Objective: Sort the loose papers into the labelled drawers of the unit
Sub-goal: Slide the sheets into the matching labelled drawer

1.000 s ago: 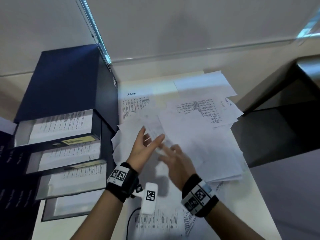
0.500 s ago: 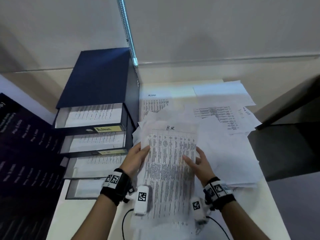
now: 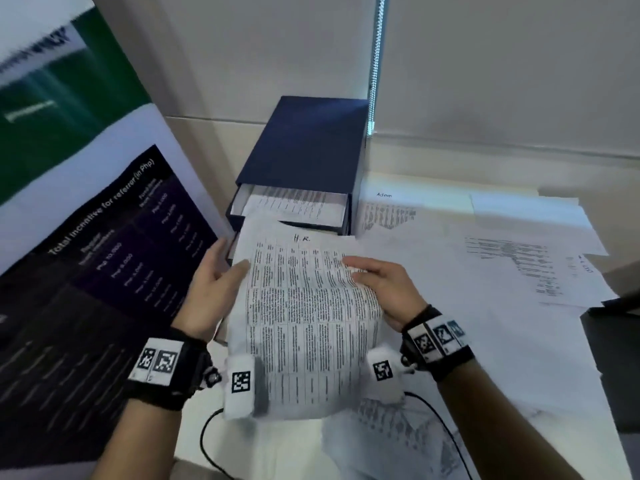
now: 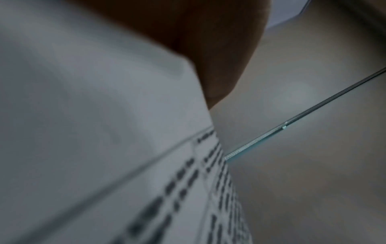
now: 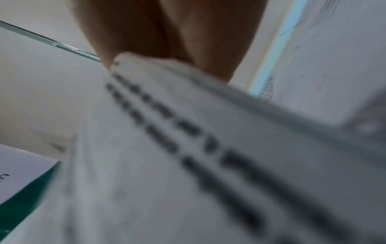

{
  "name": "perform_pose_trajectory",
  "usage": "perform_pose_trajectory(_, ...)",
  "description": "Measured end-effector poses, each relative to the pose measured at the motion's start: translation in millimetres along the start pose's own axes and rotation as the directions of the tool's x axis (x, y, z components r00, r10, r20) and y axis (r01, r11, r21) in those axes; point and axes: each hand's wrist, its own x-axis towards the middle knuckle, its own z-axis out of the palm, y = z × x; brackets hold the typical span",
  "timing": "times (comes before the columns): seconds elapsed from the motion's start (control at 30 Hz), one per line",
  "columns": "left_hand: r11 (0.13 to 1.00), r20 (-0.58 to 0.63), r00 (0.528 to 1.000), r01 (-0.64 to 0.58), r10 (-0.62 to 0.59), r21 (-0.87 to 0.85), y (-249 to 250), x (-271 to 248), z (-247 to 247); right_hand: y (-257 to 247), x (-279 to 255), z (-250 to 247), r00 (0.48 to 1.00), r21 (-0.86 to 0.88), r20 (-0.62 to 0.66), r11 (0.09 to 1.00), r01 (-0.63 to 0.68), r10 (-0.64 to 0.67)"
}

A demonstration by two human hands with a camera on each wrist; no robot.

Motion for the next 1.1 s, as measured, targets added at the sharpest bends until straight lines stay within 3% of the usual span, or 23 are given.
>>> perform_pose_trajectory(0.1,0.997,0.077,0.996,0.043,-0.048,0.068,0.3,-10.6,-24.9,11.7,19.3,24.4,0.974,0.001,0.049,0.975,-0.223,0.222)
perform_pose_trajectory(0.23,0.981,0.127,0.978,0.152,-0.167,0.122,-18.8,-23.1,-42.1,21.3,37.9,42.6,0.967,0.091,-0.058,0.966,-0.242,0.248)
perform_pose_trajectory(0.3,0.984,0.183,0.97,0.146,-0.162,0.098,-23.7,-23.5,-43.4,17.6,46.1,45.2,0.975,0.021,-0.11,0.981,-0.193,0.194)
perform_pose_trajectory(0.4,0.984,0.062,0.994,0.076,-0.087,0.161,-32.6,-3.7,-42.5,10.0,40.6,41.2,0.984,-0.166,-0.077,0.971,-0.171,0.16)
perform_pose_trajectory(0.53,0.989,-0.102,0.99,0.103,-0.092,0.11,-53.1,34.1,-35.1,7.1,4.1,40.6,0.913,-0.163,0.218,0.935,-0.315,0.345)
perform_pose_trajectory(0.6,0.973,-0.123,0.992,0.036,-0.008,0.227,-56.9,43.9,-24.5,12.0,3.9,43.9,0.912,-0.12,0.213,0.936,-0.332,0.351)
perform_pose_trajectory(0.67,0.856,-0.131,0.963,-0.142,0.236,0.497,-58.4,47.3,-13.5,12.3,17.8,45.1,0.947,-0.058,0.095,0.951,-0.303,0.307)
perform_pose_trajectory(0.73,0.642,-0.009,0.868,-0.36,0.496,0.677,-58.3,48.0,-1.5,8.3,38.2,45.5,0.964,-0.018,-0.019,0.964,-0.267,0.267)
perform_pose_trajectory(0.77,0.569,0.095,0.838,-0.443,0.537,0.693,-57.9,48.5,5.1,7.0,48.0,46.1,0.967,0.019,-0.05,0.968,-0.248,0.249)
perform_pose_trajectory(0.83,0.479,0.315,0.83,-0.531,0.461,0.699,-60.2,52.5,21.9,5.3,63.0,49.1,0.969,0.084,-0.068,0.969,-0.233,0.239)
perform_pose_trajectory(0.9,0.355,0.474,0.832,-0.553,0.289,0.754,-64.3,59.0,37.7,3.7,69.9,49.3,0.968,0.128,-0.053,0.963,-0.238,0.247)
perform_pose_trajectory(0.97,0.243,0.526,0.834,-0.552,0.165,0.798,-68.3,70.2,47.5,4.0,67.4,41.4,0.967,0.123,-0.019,0.961,-0.25,0.254)
perform_pose_trajectory(1.03,0.202,0.511,0.854,-0.521,0.102,0.83,-68.3,82.7,55.4,9.6,61.7,20.0,0.973,0.111,-0.031,0.968,-0.225,0.23)
perform_pose_trajectory(1.1,0.169,0.482,0.875,-0.481,0.04,0.86,-66.2,94.7,62.6,22.0,55.3,-16.0,0.963,0.104,-0.12,0.967,-0.231,0.243)
